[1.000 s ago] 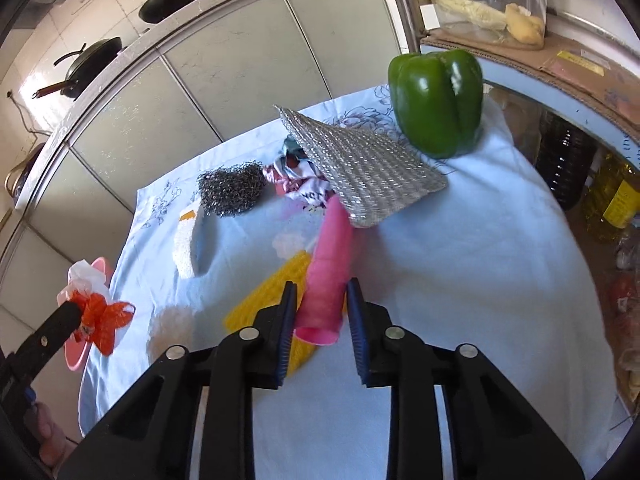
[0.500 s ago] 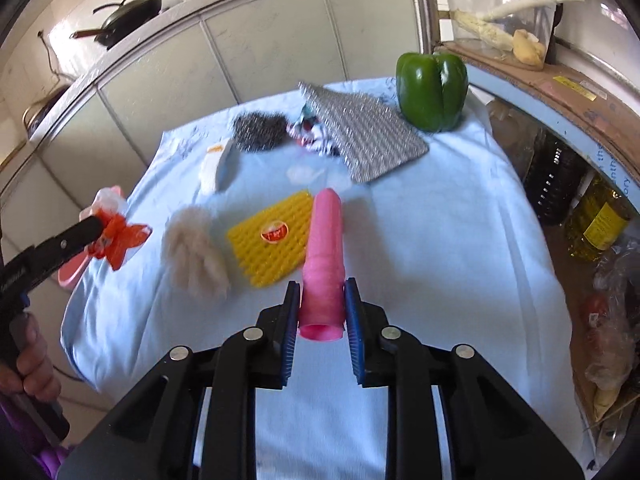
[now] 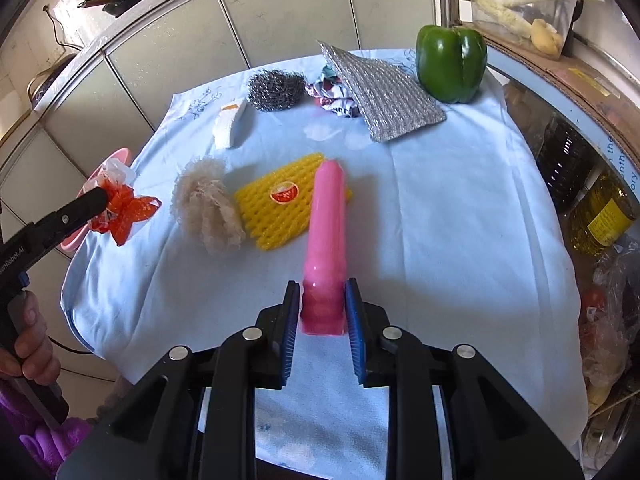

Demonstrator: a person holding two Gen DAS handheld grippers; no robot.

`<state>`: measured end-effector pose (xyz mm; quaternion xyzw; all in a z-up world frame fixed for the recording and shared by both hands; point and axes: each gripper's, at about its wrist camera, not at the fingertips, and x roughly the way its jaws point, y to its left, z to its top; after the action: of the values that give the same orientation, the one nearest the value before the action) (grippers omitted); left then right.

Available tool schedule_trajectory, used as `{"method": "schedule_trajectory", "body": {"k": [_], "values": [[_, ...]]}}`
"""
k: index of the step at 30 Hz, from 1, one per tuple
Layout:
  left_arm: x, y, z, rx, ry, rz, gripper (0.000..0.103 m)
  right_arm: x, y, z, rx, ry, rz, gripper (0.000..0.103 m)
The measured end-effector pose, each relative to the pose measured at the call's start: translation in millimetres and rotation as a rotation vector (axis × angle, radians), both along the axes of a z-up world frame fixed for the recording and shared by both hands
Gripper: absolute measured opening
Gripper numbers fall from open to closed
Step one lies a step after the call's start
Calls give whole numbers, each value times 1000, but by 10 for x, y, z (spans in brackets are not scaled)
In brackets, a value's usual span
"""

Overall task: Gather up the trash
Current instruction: 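Lift the white plastic bag and pink foam tube off the table, then carry the white bag with the left tool while the right tool carries the pink tube over the bin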

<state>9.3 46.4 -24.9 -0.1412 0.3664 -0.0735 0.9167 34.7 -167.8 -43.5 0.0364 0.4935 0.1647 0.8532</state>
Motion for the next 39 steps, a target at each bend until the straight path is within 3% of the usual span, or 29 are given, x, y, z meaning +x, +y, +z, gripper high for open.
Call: {"method": "schedule_trajectory", "body": {"k": [7, 17, 27, 31, 39], "values": [[-14, 15, 2, -2, -6, 1, 36, 123, 39, 51, -10, -22, -12, 26], [-38, 63, 2, -8, -14, 8, 36, 200, 7, -123, 37, 9, -33, 24], [-107, 130, 71, 9, -52, 25, 36, 87, -114, 218, 112, -95, -64, 24], [-155, 227, 138, 12, -75, 56, 36, 115, -14, 372, 157, -112, -26, 24], [-321, 614, 321, 40, -128, 165, 36, 260, 646, 645, 212, -157, 145, 24]]}}
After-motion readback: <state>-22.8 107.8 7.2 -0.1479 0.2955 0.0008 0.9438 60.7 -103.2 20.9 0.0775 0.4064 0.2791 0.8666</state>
